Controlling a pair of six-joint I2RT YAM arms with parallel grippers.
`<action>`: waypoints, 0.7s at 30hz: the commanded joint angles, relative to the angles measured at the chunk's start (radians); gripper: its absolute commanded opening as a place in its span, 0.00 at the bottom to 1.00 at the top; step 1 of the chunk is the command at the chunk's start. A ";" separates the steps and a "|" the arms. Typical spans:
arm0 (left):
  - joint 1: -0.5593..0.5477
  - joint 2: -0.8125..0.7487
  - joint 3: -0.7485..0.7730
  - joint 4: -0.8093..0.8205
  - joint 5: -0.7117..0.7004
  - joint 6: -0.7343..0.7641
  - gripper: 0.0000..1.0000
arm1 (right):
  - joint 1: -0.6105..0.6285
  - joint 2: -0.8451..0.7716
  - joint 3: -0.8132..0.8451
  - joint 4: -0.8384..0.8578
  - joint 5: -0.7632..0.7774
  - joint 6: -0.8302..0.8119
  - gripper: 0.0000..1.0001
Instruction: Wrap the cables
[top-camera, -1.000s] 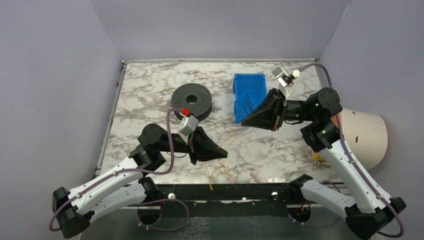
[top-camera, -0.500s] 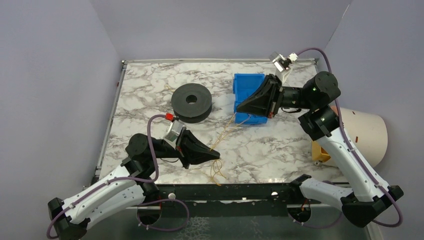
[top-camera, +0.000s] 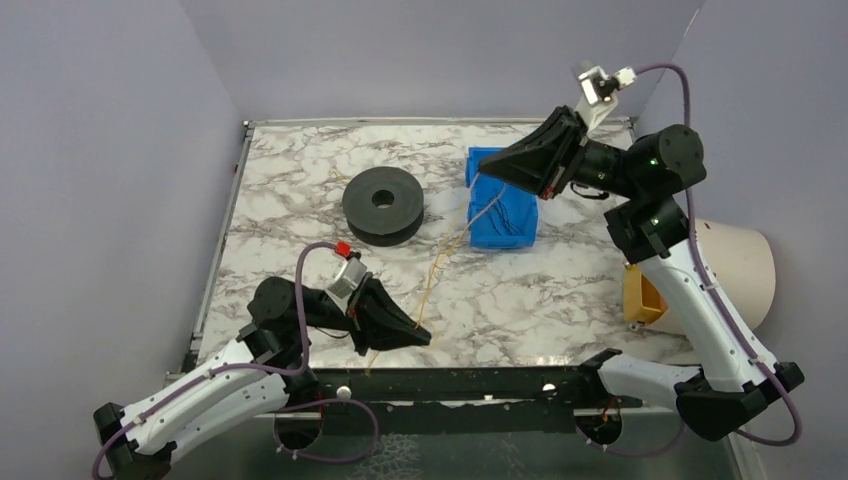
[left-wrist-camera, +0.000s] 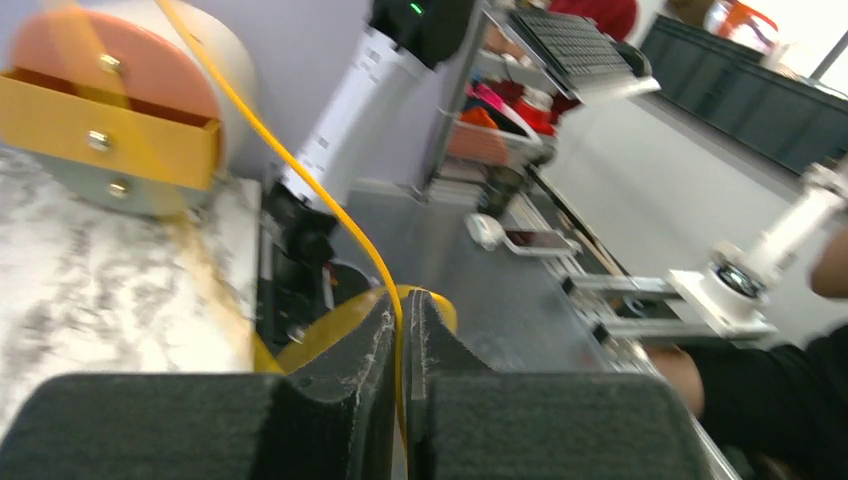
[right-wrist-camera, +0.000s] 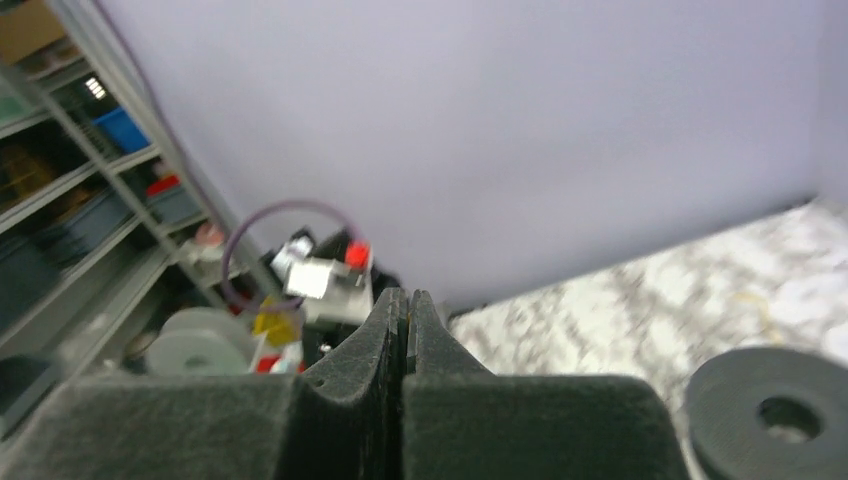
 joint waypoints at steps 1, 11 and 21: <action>-0.025 -0.028 -0.034 -0.065 0.161 -0.045 0.12 | -0.031 0.009 0.113 0.105 0.204 -0.034 0.01; -0.036 -0.034 -0.062 -0.064 0.154 -0.082 0.18 | -0.032 0.049 0.197 0.081 0.255 -0.060 0.01; -0.040 -0.094 -0.107 -0.107 0.101 -0.116 0.10 | -0.031 0.046 0.256 -0.075 0.390 -0.205 0.01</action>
